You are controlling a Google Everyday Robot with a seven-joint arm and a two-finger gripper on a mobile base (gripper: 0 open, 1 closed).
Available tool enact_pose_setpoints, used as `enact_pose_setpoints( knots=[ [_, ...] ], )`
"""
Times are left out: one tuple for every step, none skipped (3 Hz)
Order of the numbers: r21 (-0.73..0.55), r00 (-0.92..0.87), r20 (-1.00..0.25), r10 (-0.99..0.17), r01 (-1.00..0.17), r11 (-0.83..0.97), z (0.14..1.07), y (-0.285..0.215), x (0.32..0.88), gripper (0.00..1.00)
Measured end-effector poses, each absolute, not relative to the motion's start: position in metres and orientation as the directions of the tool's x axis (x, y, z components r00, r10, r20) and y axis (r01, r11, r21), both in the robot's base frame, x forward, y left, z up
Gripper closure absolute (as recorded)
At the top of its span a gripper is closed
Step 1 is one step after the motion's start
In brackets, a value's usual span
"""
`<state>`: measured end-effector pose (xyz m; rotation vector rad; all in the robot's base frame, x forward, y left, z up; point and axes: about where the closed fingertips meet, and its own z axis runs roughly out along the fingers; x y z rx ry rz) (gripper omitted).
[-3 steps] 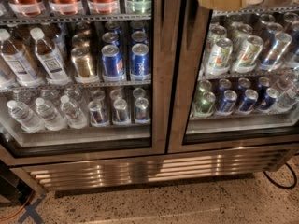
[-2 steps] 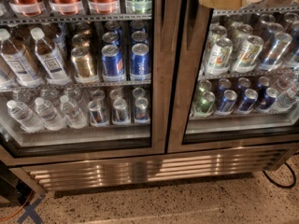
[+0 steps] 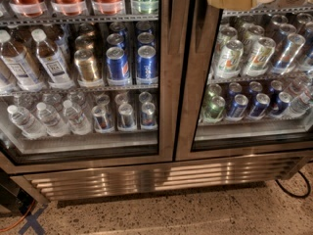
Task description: Open right fridge door
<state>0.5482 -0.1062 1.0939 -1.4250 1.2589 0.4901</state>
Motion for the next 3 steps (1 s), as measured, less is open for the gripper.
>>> enact_pose_setpoints(
  knots=[
    [-0.449,0.345,-0.843,-0.413,-0.874,0.186,1.0939,-0.1069,0.5496,1.0],
    [-0.449,0.345,-0.843,-0.413,-0.874,0.186,1.0939,-0.1068,0.5496,0.8],
    [-0.449,0.345,-0.843,-0.413,-0.874,0.186,1.0939,-0.1068,0.5496,0.59]
  ],
)
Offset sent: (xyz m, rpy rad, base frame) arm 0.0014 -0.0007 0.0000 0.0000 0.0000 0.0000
